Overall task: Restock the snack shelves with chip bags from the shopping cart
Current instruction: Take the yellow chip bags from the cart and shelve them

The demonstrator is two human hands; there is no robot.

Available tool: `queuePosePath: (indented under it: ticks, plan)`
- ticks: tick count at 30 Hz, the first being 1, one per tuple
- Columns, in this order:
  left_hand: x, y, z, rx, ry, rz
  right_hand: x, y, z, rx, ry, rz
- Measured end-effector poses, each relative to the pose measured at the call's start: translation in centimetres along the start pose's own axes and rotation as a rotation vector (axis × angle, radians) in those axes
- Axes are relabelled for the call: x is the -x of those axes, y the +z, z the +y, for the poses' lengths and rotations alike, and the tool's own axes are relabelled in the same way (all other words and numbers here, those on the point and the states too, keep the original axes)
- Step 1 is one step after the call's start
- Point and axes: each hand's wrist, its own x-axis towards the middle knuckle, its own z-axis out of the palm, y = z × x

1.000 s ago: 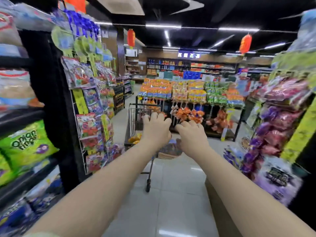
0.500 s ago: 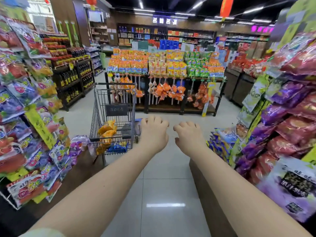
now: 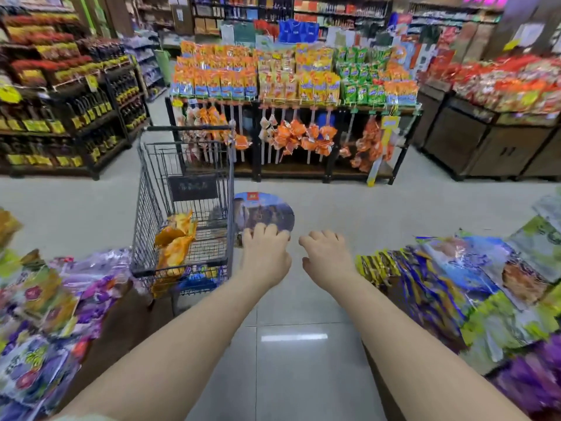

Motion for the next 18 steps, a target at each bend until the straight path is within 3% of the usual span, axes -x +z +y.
queuePosePath:
  ticks: [6,10,18]
  plan:
    - [-8.2,6.1,-4.1,0.002,-0.151,-0.037,-9.8,6.7,-0.4,-0.138,-0.108,-0.074]
    - [-14.3,8.7,-8.0,-0.044,-0.27,-0.037,-17.7,10.0,-0.4,-0.181,-0.217,-0.034]
    - [-18.8,14.7,-16.3,0.002,-0.607,-0.15,-29.4,18.8,-4.1,-0.242,-0.513,-0.258]
